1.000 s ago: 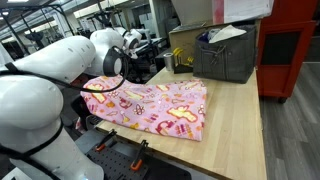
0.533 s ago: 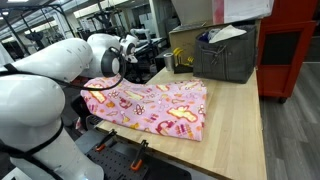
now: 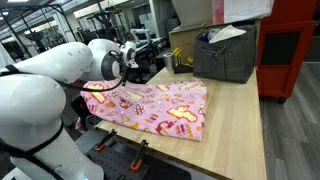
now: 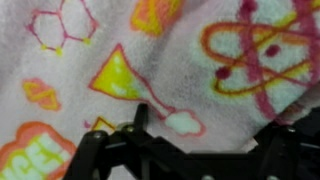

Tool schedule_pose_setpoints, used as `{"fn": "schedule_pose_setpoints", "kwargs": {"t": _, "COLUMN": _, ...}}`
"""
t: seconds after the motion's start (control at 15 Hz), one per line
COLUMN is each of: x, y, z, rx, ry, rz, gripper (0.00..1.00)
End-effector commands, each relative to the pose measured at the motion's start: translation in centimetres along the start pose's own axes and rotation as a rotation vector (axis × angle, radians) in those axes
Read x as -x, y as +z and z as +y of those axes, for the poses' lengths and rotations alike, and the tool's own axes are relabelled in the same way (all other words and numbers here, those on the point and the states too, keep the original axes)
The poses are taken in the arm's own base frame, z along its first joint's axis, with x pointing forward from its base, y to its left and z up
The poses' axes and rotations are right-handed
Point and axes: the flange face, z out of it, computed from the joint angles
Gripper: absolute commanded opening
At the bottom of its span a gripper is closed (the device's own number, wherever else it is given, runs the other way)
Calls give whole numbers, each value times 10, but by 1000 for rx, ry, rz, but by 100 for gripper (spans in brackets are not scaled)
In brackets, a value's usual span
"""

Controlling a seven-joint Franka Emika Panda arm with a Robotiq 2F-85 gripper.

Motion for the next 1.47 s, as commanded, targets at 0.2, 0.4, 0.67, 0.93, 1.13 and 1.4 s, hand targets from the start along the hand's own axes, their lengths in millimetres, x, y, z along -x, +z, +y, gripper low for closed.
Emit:
{"fn": "schedule_pose_setpoints", "kwargs": {"t": 0.2, "x": 10, "y": 16, "z": 11, "rx": 118, "ry": 19, "rz": -30, "gripper": 68}}
{"fn": "schedule_pose_setpoints", "kwargs": {"t": 0.4, "x": 12, "y": 5, "z": 15, "rx": 134, "ry": 12, "rz": -53, "gripper": 42}}
{"fn": "schedule_pose_setpoints", "kwargs": {"t": 0.67, "x": 23, "y": -24, "z": 18, "rx": 142, "ry": -50, "rz": -131, "gripper": 13}}
{"fn": "schedule_pose_setpoints", "kwargs": {"t": 0.93, "x": 51, "y": -53, "z": 24, "rx": 167, "ry": -178, "rz": -247, "gripper": 0}}
{"fn": "schedule_pose_setpoints", "kwargs": {"t": 1.13, "x": 78, "y": -68, "z": 30, "rx": 213, "ry": -275, "rz": -312, "gripper": 2}}
{"fn": "schedule_pose_setpoints", "kwargs": {"t": 1.4, "x": 113, "y": -84, "z": 30, "rx": 214, "ry": -406, "rz": -361, "gripper": 2}}
